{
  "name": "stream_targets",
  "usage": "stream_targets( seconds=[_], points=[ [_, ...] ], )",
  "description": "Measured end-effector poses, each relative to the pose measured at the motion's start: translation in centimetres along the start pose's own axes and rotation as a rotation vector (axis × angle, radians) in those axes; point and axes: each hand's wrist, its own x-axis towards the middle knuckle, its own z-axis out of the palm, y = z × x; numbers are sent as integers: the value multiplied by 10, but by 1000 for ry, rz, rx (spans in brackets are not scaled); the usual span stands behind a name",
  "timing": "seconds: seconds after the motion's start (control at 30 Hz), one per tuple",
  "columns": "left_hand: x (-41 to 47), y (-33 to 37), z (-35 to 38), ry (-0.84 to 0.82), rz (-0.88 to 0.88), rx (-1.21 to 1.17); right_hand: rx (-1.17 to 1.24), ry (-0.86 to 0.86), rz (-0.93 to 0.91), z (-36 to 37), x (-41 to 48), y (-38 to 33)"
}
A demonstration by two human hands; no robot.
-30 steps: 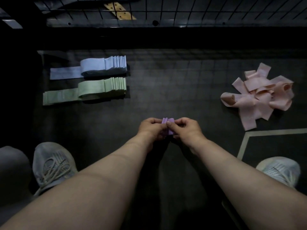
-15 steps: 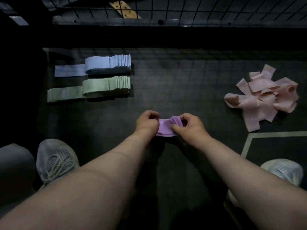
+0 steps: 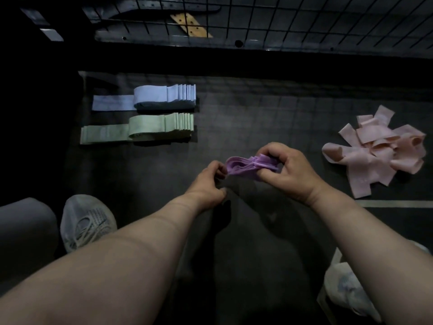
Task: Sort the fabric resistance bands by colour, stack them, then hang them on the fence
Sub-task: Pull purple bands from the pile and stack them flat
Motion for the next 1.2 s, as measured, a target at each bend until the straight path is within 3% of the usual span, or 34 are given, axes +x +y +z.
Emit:
stream_targets(
  seconds=[0.23, 0.43, 0.53, 0.63, 0.77, 0.83, 0.9, 1.03, 1.2],
  points=[
    [-5, 5, 6, 151, 122, 130, 2, 3, -40, -5, 4, -7],
    [-1, -4, 7, -32, 136, 271, 15, -42, -63, -4, 6, -13],
    [0, -5, 8, 0, 143, 234, 51, 11, -10, -1, 7, -13],
    [0, 2, 5, 112, 54, -60, 172, 165, 178, 1, 9, -8],
    [2, 16, -7, 103, -260, -828, 474, 185, 618, 9, 11, 3],
    [2, 15, -11, 42, -260, -912, 618, 201, 780, 20, 11, 6],
    [1, 5, -13, -1, -253, -793, 723, 205, 896, 30, 11, 11],
    [-1, -15, -14, -13, -185, -229, 822, 112, 1021, 44, 4, 24],
    [-7, -23, -4, 74, -80, -151, 684, 59, 1096, 56, -6, 37]
  ],
)
